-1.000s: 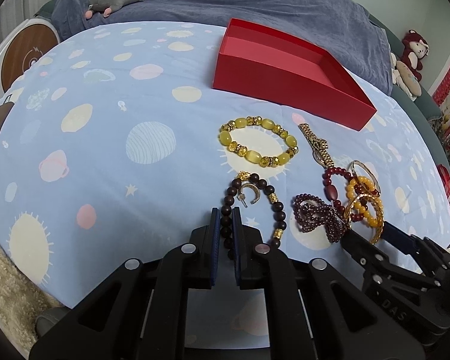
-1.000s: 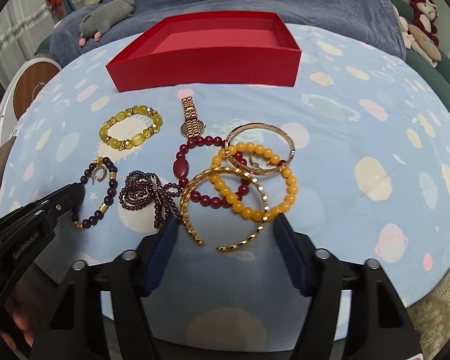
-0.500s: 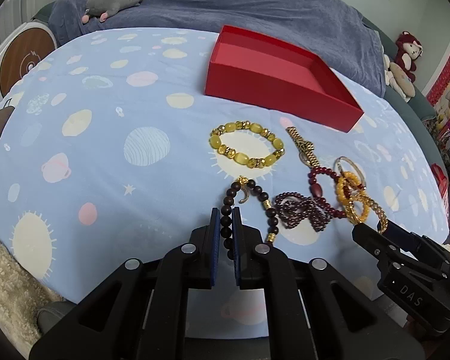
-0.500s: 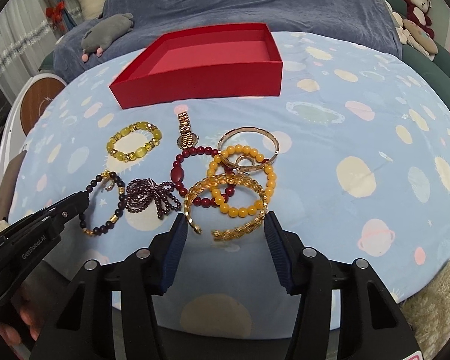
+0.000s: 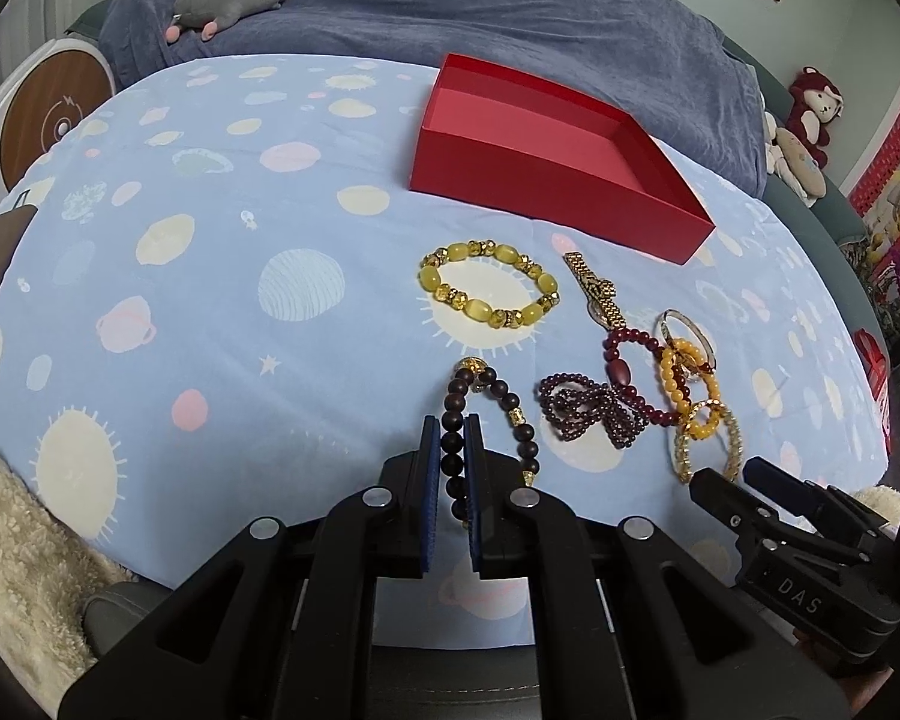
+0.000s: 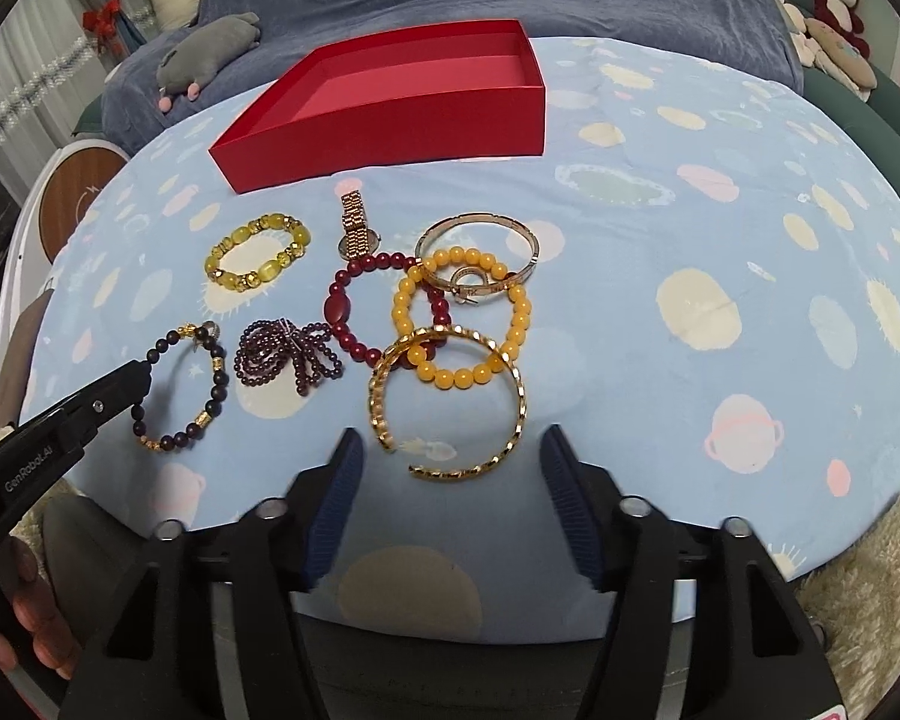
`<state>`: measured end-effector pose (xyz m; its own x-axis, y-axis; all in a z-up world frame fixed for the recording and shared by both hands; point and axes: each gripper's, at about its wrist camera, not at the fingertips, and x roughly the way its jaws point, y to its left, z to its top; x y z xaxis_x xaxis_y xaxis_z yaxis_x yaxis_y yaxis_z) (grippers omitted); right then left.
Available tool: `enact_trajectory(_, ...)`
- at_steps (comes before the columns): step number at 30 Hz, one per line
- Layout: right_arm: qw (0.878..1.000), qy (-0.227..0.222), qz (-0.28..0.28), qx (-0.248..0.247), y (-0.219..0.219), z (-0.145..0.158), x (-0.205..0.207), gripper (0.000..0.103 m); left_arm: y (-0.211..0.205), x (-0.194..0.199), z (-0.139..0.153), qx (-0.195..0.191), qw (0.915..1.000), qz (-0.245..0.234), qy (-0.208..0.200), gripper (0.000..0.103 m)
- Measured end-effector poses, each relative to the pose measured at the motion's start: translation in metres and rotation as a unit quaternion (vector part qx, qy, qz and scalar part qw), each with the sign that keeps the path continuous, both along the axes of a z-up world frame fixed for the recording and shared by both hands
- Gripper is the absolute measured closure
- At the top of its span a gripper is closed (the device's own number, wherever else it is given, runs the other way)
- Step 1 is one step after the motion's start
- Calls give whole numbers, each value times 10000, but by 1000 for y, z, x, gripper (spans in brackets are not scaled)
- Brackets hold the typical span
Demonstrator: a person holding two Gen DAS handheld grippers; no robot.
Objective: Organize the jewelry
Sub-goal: 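Grasp the dark bead bracelet with the left tool while the right tool grasps the gold twisted cuff, then carry both bracelets into the red box and open both tools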
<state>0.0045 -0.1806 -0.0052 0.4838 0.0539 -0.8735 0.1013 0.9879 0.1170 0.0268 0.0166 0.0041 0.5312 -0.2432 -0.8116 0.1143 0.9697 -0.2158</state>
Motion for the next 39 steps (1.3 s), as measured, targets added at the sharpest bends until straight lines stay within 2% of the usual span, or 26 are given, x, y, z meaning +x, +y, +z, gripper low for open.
enact_trajectory(2,10000,-4,12,-58,3,-1,4,34,0,0,-1,10,10000,5,18,95)
enact_trajectory(8,9997,95,111,-194,12,-10,17,34,2,2,-5,-17,10000,35,70,95)
enact_trajectory(10,9996,52,94,-268,13,-11,18,37,2,2,-6,-19,10000,34,91,95)
enact_trajectory(12,9995,35,62,-305,11,-10,19,47,2,3,-7,-18,9999,34,112,95)
enact_trajectory(19,9998,-149,-94,-48,-3,4,11,47,1,1,-3,-11,10000,-3,66,95)
enact_trajectory(31,9972,-618,-214,374,-24,46,-12,47,8,-7,43,-340,9991,-48,-246,95)
enact_trajectory(39,9956,-822,-83,444,-30,68,17,47,1,27,75,-432,9981,-164,-412,95)
